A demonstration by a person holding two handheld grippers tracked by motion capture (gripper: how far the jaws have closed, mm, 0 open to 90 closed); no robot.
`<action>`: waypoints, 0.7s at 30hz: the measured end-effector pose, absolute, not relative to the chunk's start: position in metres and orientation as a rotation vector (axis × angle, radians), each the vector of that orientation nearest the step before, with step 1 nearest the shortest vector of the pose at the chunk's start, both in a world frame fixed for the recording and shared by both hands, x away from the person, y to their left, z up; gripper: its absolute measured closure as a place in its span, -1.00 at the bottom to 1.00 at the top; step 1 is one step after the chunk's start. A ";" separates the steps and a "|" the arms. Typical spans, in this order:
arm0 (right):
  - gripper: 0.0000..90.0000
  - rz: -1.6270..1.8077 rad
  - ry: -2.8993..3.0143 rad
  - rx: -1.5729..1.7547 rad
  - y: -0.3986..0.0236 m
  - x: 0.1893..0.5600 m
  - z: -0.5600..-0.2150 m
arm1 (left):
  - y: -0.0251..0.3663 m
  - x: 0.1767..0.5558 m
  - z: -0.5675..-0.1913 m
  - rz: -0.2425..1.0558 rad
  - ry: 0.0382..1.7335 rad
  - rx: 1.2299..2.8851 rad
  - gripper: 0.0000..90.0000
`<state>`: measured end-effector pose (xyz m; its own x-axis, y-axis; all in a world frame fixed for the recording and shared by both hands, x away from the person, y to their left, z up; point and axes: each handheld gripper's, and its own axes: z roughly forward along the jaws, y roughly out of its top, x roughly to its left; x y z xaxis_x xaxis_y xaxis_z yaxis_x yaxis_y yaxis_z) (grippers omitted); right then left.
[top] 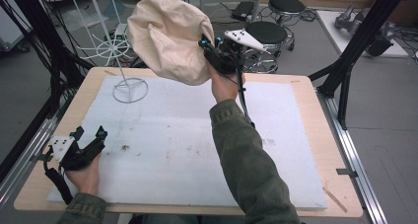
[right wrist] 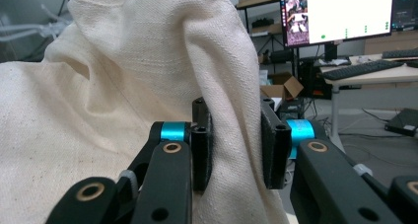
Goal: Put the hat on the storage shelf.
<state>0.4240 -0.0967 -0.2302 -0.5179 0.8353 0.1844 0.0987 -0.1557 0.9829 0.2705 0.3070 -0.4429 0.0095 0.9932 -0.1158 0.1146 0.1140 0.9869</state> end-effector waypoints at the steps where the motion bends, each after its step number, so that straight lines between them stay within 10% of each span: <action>1: 0.60 1.737 1.559 1.074 -0.096 0.425 -0.229 | 0.307 0.271 -0.443 1.057 1.336 1.207 -0.36; 21: 0.60 1.875 1.419 1.023 -0.077 0.431 -0.183 | 0.309 0.273 -0.445 1.050 1.343 1.212 -0.36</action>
<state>0.4308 -0.0766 -0.1830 -0.5454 0.8048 0.2340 0.0064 -0.2752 0.9614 0.2734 0.3087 -0.4446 0.0052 0.9926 -0.1214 0.1212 0.1198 0.9854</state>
